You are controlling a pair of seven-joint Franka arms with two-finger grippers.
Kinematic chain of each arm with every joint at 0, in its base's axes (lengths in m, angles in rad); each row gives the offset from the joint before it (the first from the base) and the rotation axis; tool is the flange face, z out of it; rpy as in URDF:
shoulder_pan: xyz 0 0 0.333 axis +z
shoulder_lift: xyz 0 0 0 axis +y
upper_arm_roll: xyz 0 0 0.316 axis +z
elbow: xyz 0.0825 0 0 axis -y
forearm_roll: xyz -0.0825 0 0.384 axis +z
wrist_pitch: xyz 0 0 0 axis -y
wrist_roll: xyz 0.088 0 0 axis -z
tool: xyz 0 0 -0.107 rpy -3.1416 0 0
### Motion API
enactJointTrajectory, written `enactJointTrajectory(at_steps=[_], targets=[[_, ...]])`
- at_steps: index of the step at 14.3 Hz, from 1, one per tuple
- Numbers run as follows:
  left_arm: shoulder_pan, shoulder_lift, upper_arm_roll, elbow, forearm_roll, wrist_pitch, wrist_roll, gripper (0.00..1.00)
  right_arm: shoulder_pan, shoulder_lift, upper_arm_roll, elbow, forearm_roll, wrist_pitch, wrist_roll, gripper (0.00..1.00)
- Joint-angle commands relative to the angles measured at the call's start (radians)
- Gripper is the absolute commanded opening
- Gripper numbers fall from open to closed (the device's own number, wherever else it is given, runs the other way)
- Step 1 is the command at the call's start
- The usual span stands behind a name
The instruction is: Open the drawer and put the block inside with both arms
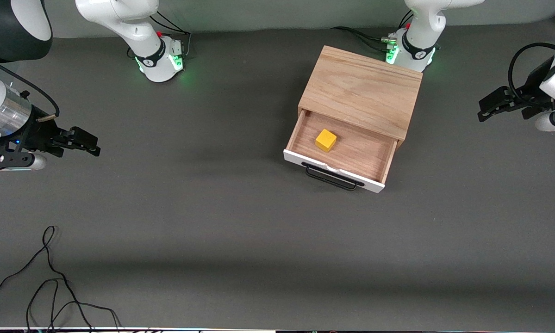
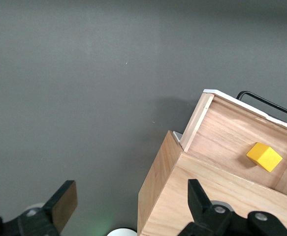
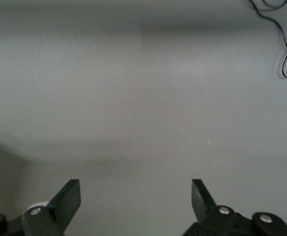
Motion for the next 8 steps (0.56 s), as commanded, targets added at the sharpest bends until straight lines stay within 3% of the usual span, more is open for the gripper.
enactJointTrajectory(at_steps=[1, 8], targets=[[-0.002, -0.025, 0.004, -0.023, 0.007, -0.002, 0.018, 1.0, 0.013, -0.011, -0.012, 0.0, -0.01, -0.06, -0.018, 1.0], [-0.002, -0.025, 0.002, -0.023, 0.007, -0.002, 0.018, 1.0, 0.004, 0.0, -0.035, 0.046, -0.012, -0.083, -0.015, 1.0]])
